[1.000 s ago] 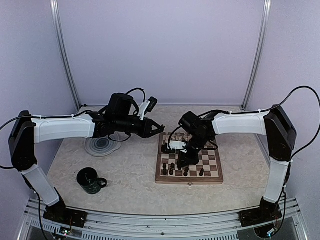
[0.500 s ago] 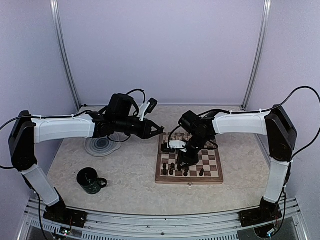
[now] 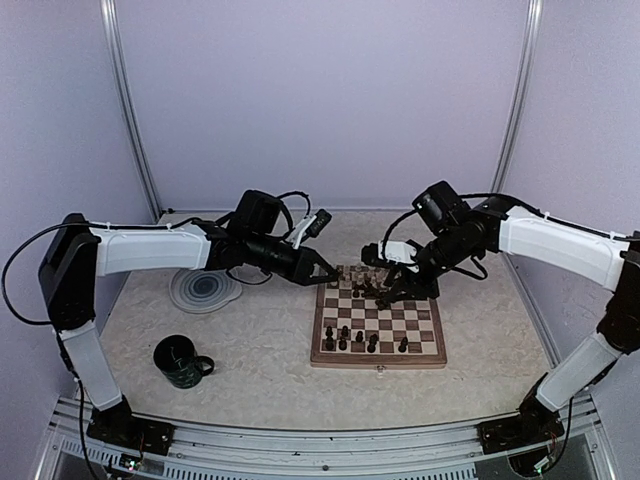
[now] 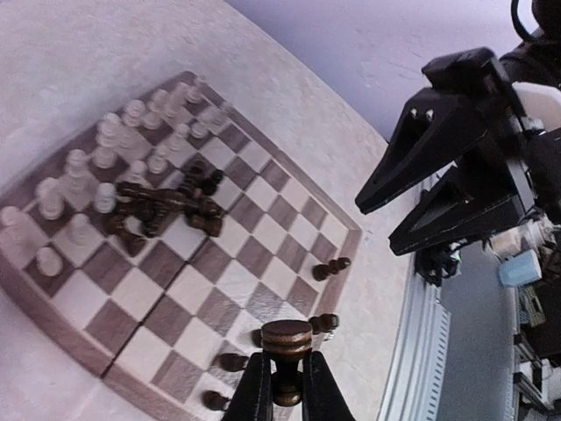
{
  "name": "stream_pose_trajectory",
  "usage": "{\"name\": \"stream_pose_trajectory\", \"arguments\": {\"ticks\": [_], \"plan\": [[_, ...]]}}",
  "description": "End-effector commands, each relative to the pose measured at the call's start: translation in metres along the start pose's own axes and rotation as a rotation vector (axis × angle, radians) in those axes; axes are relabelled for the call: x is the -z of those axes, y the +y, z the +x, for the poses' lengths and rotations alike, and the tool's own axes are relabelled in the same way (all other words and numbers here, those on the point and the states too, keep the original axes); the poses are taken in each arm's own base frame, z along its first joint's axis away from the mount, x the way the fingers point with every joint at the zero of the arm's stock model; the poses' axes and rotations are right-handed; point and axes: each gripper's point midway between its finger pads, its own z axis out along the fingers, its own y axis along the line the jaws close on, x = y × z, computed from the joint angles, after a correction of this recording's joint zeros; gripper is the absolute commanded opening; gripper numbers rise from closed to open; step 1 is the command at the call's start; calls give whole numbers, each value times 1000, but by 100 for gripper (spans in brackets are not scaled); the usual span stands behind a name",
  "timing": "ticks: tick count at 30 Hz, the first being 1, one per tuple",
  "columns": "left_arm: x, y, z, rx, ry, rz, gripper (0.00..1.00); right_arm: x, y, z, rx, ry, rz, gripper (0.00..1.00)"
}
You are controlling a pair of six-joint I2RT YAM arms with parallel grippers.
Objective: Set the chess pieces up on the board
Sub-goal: Move the pawn to f7, then pass from the left arm to the right
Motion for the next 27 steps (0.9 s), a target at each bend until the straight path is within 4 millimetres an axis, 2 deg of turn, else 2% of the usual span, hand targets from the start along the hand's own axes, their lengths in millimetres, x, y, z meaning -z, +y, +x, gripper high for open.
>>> {"name": "stream_pose_trajectory", "arguments": {"ticks": [1, 4, 8, 12, 27], "plan": [[-29, -56, 36, -5, 188, 242, 6, 20, 8, -11, 173, -38, 58, 36], [-41, -78, 56, -22, 283, 309, 6, 21, 16, -16, 254, -21, 66, 39], [-55, -84, 73, 2, 342, 344, 6, 6, 34, -12, 328, 53, 18, 40], [-59, -87, 74, 13, 346, 357, 6, -6, 55, -4, 399, 122, -21, 41], [-56, -88, 68, 41, 320, 392, 8, -38, 73, -6, 462, 197, 9, 40]]}}
